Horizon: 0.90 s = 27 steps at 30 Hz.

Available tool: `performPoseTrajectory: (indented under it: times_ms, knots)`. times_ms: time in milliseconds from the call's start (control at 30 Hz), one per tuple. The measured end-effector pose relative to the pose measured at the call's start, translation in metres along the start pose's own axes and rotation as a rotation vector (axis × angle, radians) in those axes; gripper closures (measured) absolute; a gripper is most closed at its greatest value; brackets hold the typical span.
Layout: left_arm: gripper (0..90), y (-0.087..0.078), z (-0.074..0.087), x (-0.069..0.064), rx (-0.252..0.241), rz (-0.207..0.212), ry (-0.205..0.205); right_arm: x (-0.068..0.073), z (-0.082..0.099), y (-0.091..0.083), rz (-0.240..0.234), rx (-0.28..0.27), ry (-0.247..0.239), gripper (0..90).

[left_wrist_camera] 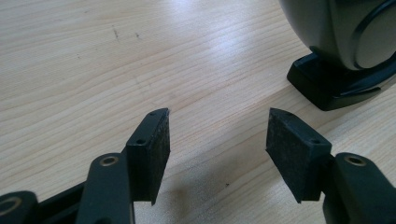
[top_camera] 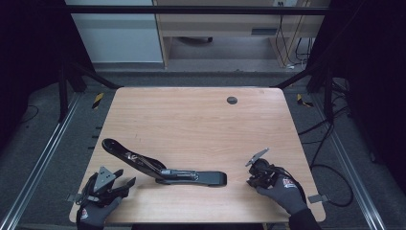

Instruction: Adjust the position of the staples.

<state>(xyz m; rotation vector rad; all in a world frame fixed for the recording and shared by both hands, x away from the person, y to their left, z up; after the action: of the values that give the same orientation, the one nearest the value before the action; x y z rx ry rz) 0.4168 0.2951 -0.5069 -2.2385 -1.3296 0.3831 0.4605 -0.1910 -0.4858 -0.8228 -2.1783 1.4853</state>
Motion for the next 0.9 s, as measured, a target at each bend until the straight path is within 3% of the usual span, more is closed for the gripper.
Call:
performPoseTrajectory:
  times_ms: [467, 900]
  knots:
    - [39.5, 0.0, 0.0, -0.001, 0.001, -0.001, 0.005, 0.012, -0.019, -0.029, -0.028, -0.146, -0.093, 77.9]
    - [39.5, 0.001, 0.0, -0.001, 0.003, 0.002, 0.005, 0.026, -0.046, -0.043, -0.069, -0.232, -0.213, 77.9]
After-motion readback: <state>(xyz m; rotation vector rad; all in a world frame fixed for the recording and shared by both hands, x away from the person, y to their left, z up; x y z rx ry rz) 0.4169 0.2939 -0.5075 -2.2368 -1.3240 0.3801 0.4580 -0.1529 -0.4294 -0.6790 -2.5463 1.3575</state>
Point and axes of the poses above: each handheld gripper's, and its own axes: y roughly forward along the jaws, z roughly out of its underside, x roughly to its left, the point moved 2 cm from there along y, roughly forward along the jaws, and after that the axes turned 3 degrees about -y, right-handed, at the moved point
